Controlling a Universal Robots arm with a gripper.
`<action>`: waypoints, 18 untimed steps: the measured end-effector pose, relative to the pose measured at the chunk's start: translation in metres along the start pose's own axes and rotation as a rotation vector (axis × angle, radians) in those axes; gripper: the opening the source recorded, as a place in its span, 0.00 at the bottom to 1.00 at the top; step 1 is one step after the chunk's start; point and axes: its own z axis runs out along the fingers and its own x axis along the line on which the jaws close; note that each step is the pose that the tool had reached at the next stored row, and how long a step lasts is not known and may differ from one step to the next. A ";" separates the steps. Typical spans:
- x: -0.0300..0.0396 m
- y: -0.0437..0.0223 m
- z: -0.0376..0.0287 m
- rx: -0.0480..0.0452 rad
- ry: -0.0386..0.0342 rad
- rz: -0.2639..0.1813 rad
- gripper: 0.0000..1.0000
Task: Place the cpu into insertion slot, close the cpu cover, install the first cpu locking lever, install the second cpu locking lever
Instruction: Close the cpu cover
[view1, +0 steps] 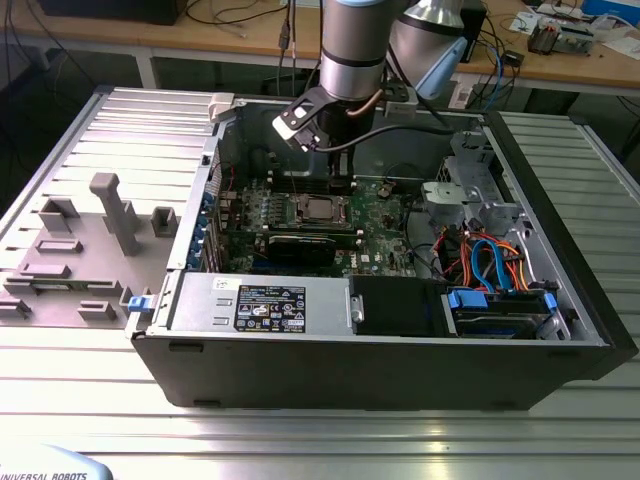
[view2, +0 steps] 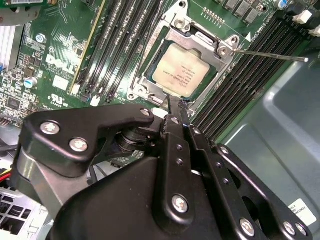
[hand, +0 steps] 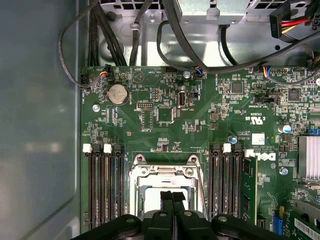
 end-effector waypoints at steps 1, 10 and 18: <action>0.0000 -0.0006 0.0001 0.0000 0.0000 0.000 0.11; -0.0001 -0.0041 0.0008 0.0001 -0.0002 0.000 0.11; 0.0000 -0.0070 0.0012 0.0000 0.0000 0.000 0.11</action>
